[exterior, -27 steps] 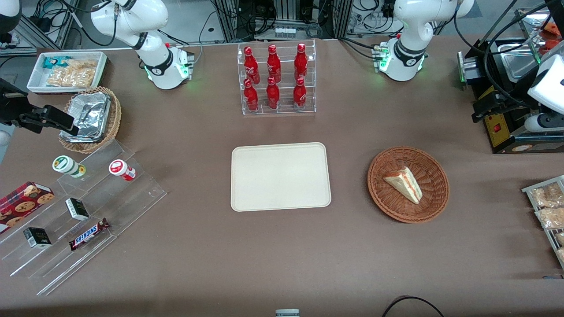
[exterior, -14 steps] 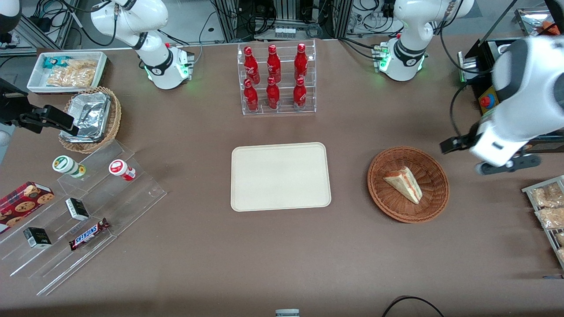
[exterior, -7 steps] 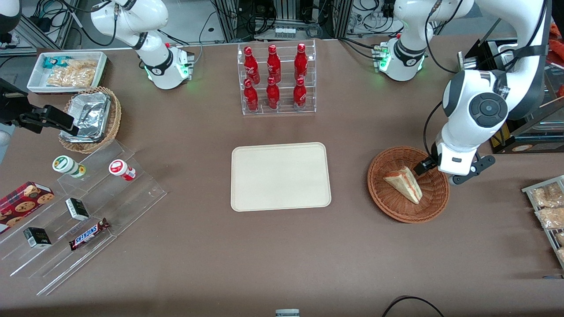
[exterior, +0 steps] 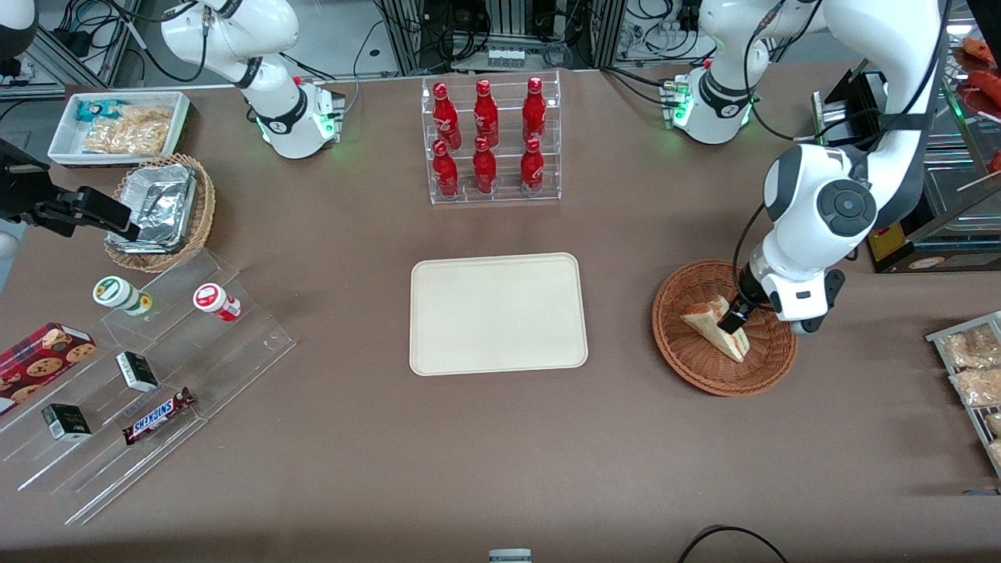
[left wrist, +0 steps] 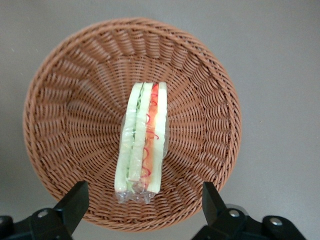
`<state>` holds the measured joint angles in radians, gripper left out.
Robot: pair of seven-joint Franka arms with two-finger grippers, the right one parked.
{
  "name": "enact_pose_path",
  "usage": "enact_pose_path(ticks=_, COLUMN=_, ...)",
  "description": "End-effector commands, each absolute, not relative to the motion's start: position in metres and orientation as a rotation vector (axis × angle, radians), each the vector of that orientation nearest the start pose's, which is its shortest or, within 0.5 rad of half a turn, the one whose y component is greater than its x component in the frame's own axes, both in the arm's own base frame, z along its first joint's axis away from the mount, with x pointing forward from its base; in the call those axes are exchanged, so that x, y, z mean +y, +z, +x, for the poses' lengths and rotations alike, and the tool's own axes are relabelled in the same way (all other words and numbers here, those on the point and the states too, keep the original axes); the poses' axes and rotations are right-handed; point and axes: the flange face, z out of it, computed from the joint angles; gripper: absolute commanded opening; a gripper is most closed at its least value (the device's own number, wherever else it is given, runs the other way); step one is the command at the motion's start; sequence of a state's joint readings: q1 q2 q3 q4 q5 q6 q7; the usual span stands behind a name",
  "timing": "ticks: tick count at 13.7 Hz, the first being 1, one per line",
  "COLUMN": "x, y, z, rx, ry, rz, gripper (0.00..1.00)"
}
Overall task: Place sandwich from basket to tray
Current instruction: 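Lower the open left gripper around the wrapped sandwich and close it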
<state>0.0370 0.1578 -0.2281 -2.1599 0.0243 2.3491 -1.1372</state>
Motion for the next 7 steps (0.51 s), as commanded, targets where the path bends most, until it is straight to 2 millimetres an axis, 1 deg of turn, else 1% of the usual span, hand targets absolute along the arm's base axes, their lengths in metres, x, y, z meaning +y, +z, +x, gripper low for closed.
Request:
enact_pose_path(ticks=1, x=-0.105, y=0.314, z=0.540, rx=-1.506, ry=-0.021, rz=-2.824, gripper=1.00)
enact_pose_path(ticks=3, x=-0.104, y=0.301, z=0.532, rx=-1.495, ry=0.021, rz=-2.809, gripper=1.00)
enact_pose_path(ticks=5, x=-0.103, y=0.294, z=0.527, rx=-1.490, ry=0.038, rz=-2.801, gripper=1.00)
enact_pose_path(ticks=6, x=-0.103, y=0.291, z=0.527, rx=-1.495, ry=0.040, rz=-2.801, gripper=1.00)
enact_pose_path(ticks=7, x=-0.102, y=0.288, z=0.532, rx=-1.514, ry=0.016, rz=-2.812, gripper=1.00)
